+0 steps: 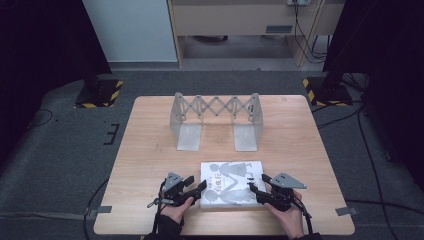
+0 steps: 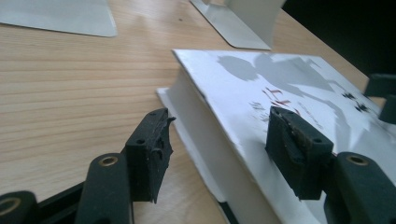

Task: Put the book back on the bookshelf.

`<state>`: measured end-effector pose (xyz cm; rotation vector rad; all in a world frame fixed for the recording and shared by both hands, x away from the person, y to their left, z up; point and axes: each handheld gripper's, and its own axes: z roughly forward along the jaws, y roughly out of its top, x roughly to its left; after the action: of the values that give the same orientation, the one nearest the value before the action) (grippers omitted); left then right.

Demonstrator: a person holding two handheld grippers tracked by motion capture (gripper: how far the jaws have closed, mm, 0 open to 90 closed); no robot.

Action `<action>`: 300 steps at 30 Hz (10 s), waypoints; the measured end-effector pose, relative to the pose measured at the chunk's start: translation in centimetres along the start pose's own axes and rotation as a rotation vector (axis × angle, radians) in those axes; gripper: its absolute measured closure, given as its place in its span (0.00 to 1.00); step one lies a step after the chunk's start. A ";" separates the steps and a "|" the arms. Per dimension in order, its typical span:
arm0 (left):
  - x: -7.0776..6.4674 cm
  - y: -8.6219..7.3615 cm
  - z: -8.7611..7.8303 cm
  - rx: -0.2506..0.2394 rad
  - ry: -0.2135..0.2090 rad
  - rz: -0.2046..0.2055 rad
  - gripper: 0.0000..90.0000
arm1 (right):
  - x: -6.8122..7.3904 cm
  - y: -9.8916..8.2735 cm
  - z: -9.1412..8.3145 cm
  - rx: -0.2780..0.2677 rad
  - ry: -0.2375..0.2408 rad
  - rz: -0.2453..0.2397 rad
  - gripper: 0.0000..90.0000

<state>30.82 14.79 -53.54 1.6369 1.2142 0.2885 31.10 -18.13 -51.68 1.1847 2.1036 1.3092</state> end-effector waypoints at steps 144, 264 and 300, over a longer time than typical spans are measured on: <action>3.0 2.4 2.1 0.084 0.129 0.009 0.61 | -2.7 -0.1 0.3 0.158 0.234 0.197 0.39; 5.0 3.1 1.9 0.120 -0.019 0.054 0.25 | 0.5 3.4 4.2 0.145 0.409 0.243 0.59; 5.0 2.8 1.7 0.094 -0.084 -0.009 0.22 | 0.3 3.7 3.6 0.066 0.483 0.439 0.89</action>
<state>35.85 17.93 -53.77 1.7068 1.1869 0.1570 35.12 -15.20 -50.16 1.5454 2.3000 1.8928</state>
